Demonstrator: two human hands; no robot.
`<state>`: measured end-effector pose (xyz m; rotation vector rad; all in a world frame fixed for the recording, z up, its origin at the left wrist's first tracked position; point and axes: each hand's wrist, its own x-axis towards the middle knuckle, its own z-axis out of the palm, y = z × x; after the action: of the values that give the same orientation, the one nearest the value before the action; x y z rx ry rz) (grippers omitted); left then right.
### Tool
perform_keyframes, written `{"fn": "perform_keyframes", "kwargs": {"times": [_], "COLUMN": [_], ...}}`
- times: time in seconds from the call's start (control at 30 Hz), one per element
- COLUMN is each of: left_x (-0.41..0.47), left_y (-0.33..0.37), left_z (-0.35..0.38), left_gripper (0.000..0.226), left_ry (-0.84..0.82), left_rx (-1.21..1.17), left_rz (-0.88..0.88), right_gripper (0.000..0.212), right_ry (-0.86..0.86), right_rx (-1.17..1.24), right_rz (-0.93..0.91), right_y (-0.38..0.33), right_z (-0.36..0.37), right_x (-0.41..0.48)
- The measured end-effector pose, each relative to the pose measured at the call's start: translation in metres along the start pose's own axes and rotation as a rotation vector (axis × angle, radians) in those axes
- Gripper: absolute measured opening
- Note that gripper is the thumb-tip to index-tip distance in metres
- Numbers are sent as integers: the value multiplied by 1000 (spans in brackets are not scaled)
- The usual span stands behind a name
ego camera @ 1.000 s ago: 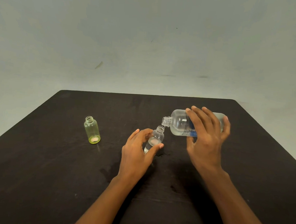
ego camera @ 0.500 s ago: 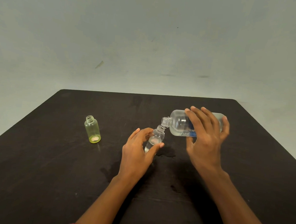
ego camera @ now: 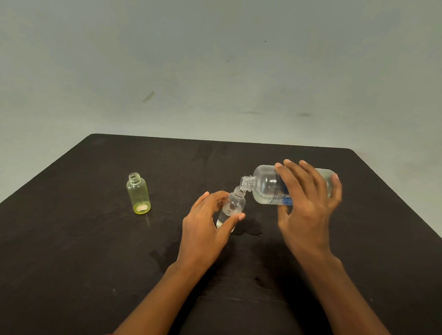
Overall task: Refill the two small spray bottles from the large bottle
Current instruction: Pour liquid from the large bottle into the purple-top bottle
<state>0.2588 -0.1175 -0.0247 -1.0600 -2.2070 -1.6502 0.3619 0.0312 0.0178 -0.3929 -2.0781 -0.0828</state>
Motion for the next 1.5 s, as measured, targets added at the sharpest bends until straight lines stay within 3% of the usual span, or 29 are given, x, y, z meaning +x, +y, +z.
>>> {"fn": "perform_keyframes", "kwargs": {"times": [1.5], "left_x": [-1], "left_y": [3], "left_z": [-2], "left_gripper": [37], "left_ry": [-18], "left_rx": [-11], "left_rz": [0], "right_gripper": [89], "right_ry": [9], "right_rx": [-18], "right_rz": [-5], "right_y": [0], "right_z": [0], "right_x": [0]}}
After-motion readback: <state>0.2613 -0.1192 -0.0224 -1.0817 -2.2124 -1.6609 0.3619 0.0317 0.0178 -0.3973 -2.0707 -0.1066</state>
